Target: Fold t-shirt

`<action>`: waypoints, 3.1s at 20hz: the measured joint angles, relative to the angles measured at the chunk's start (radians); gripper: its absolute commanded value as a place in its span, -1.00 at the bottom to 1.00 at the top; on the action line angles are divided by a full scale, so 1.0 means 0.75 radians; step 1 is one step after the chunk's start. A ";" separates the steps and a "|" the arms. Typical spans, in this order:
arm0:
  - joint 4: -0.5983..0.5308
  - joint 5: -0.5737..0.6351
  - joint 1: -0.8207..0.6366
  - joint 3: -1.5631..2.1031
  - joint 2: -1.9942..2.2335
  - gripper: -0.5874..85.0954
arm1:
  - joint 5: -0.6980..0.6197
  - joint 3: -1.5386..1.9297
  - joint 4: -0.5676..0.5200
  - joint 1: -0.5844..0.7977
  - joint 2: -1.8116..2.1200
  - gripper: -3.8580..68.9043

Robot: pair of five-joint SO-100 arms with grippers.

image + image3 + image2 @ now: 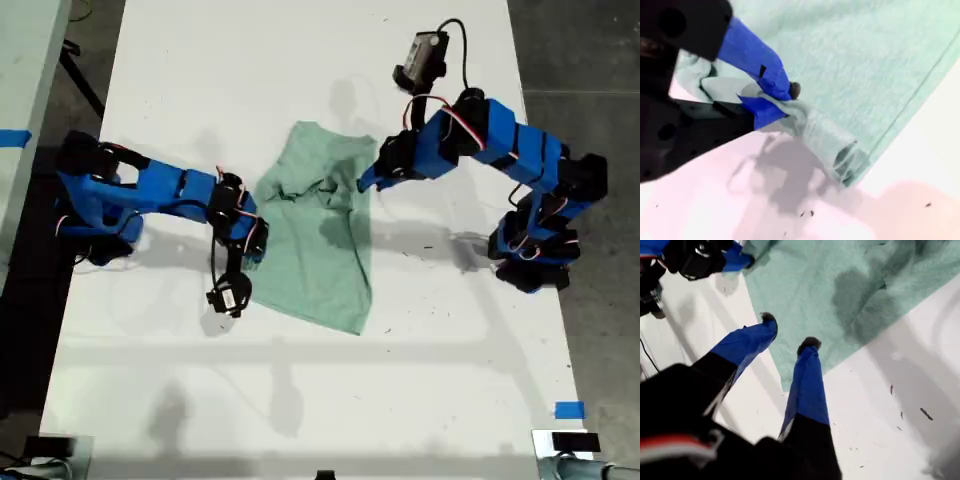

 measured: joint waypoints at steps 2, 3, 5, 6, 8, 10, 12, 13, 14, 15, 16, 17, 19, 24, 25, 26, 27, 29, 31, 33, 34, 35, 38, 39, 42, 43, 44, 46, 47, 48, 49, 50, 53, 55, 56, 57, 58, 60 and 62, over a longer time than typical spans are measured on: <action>0.033 0.045 0.031 -0.276 -0.229 -0.97 | 0.006 0.022 0.000 0.000 0.002 -0.52; 0.029 0.057 0.039 -0.329 -0.280 -0.69 | 0.012 0.039 0.000 0.000 0.008 -0.52; 0.004 0.129 0.041 -0.370 -0.315 -0.39 | 0.020 0.082 -0.012 0.000 0.037 -0.52; 0.002 0.168 0.041 -0.380 -0.317 -0.31 | 0.025 0.104 -0.022 0.000 0.055 -0.52; 0.014 0.221 0.043 -0.395 -0.313 -0.25 | 0.029 0.129 -0.039 0.000 0.072 -0.52; 0.053 0.282 0.043 -0.395 -0.237 -0.25 | 0.035 0.155 -0.051 0.000 0.076 -0.52; 0.115 0.327 0.043 -0.395 -0.090 -0.26 | 0.035 0.168 -0.059 0.000 0.076 -0.53; 0.155 0.348 0.037 -0.397 -0.010 -0.26 | 0.035 0.180 -0.063 0.000 0.084 -0.53; 0.209 0.364 0.014 -0.397 0.074 -0.26 | 0.035 0.190 -0.063 0.000 0.092 -0.53; 0.270 0.380 -0.012 -0.395 0.153 -0.27 | 0.039 0.207 -0.065 0.000 0.108 -0.53; 0.333 0.389 -0.047 -0.368 0.237 -0.26 | 0.049 0.233 -0.067 0.000 0.129 -0.53; 0.389 0.391 -0.086 -0.317 0.321 -0.26 | 0.059 0.262 -0.072 0.000 0.149 -0.53; 0.477 0.391 -0.168 -0.182 0.466 -0.26 | 0.084 0.346 -0.074 0.000 0.200 -0.53; 0.436 0.364 -0.288 0.409 0.863 -0.28 | 0.192 0.640 -0.117 -0.053 0.385 -0.40; 0.385 0.358 -0.292 0.513 0.953 -0.29 | 0.223 0.691 -0.129 -0.086 0.403 -0.28; 0.340 0.350 -0.288 0.593 1.037 -0.29 | 0.268 0.751 -0.143 -0.131 0.421 -0.17; 0.309 0.340 -0.286 0.648 1.094 -0.30 | 0.325 0.814 -0.168 -0.186 0.430 -0.10; 0.274 0.327 -0.288 0.708 1.139 -0.30 | 0.466 0.967 -0.292 -0.331 0.430 -0.08; 0.235 0.325 -0.288 0.732 1.141 -0.30 | 0.612 1.152 -0.487 -0.477 0.411 -0.11; 0.205 0.325 -0.286 0.732 1.115 -0.30 | 0.738 1.350 -0.734 -0.587 0.358 -0.14; 0.196 0.325 -0.286 0.732 1.100 -0.30 | 0.785 1.419 -0.853 -0.622 0.319 -0.14; 0.192 0.325 -0.286 0.732 1.094 -0.30 | 0.806 1.438 -0.953 -0.642 0.264 -0.15; 0.186 0.325 -0.286 0.732 1.088 -0.31 | 0.822 1.440 -1.154 -0.661 0.065 -0.18; 0.186 0.325 -0.286 0.732 1.088 -0.31 | 0.824 1.440 -1.213 -0.661 0.012 -0.22; 0.186 0.325 -0.286 0.732 1.088 -0.31 | 0.820 1.432 -1.352 -0.648 -0.086 -0.86; 0.186 0.325 -0.286 0.732 1.088 -0.32 | 0.820 1.432 -1.376 -0.646 -0.094 -0.93; 0.186 0.325 -0.286 0.732 1.088 -0.32 | 0.822 1.432 -1.389 -0.646 -0.106 -0.93; 0.186 0.319 -0.286 0.734 1.088 -0.32 | 0.810 1.432 -1.397 -0.644 -0.094 -0.93; 0.186 0.319 -0.286 0.736 1.088 -0.32 | 0.800 1.438 -1.350 -0.640 -0.041 -0.93; 0.186 0.319 -0.286 0.736 1.088 -0.32 | 0.781 1.442 -1.278 -0.628 0.027 -0.93; 0.186 0.319 -0.286 0.736 1.088 -0.32 | 0.765 1.440 -1.186 -0.618 0.125 -0.93; 0.186 0.319 -0.284 0.736 1.088 -0.33 | 0.742 1.419 -1.082 -0.607 0.211 -0.93; 0.186 0.319 -0.282 0.736 1.088 -0.33 | 0.616 1.252 -0.884 -0.534 0.292 -0.93; 0.186 0.319 -0.282 0.736 1.088 -0.33 | 0.511 1.072 -0.863 -0.479 0.215 -0.93; 0.186 0.319 -0.282 0.736 1.088 -0.33 | 0.460 0.959 -0.855 -0.456 0.117 -0.93; 0.186 0.319 -0.282 0.736 1.088 -0.33 | 0.417 0.843 -0.843 -0.438 0.004 -0.93; 0.186 0.319 -0.282 0.736 1.088 -0.33 | 0.387 0.712 -0.820 -0.425 -0.125 -0.93; 0.186 0.319 -0.282 0.736 1.088 -0.33 | 0.342 0.434 -0.769 -0.415 -0.407 -0.93; 0.186 0.319 -0.276 0.736 1.088 -0.33 | 0.327 0.147 -0.699 -0.409 -0.687 -0.93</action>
